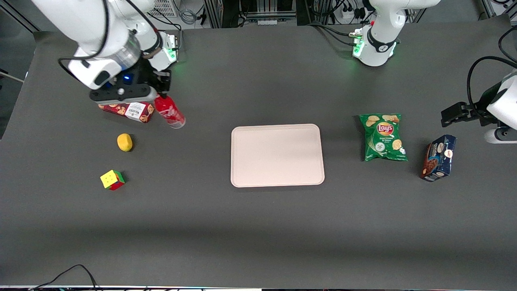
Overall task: Place coke bottle on tray
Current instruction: 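Lift the bottle and carry it over the white tray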
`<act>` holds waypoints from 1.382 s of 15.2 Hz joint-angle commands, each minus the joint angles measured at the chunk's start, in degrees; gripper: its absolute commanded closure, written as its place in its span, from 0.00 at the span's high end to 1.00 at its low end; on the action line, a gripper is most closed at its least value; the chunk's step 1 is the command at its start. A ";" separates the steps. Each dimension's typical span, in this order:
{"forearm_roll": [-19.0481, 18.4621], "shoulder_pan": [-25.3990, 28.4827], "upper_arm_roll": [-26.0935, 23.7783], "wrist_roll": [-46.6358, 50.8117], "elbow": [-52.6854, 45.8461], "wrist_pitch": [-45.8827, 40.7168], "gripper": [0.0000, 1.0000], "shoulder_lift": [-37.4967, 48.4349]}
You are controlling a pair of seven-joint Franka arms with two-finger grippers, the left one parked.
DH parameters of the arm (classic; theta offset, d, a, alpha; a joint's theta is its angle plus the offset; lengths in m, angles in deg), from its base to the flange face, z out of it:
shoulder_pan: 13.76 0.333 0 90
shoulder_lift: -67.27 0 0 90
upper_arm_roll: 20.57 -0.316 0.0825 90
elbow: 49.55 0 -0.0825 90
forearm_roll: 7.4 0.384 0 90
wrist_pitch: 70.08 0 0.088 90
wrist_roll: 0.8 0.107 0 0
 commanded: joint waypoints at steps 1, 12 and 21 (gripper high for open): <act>-0.91 2.51 -2.84 8.94 -13.24 -2.45 0.00 -11.37; -7.67 10.95 -3.72 24.34 -17.67 12.74 0.00 -28.35; -9.79 10.16 -4.60 24.96 -4.40 26.03 0.00 -30.74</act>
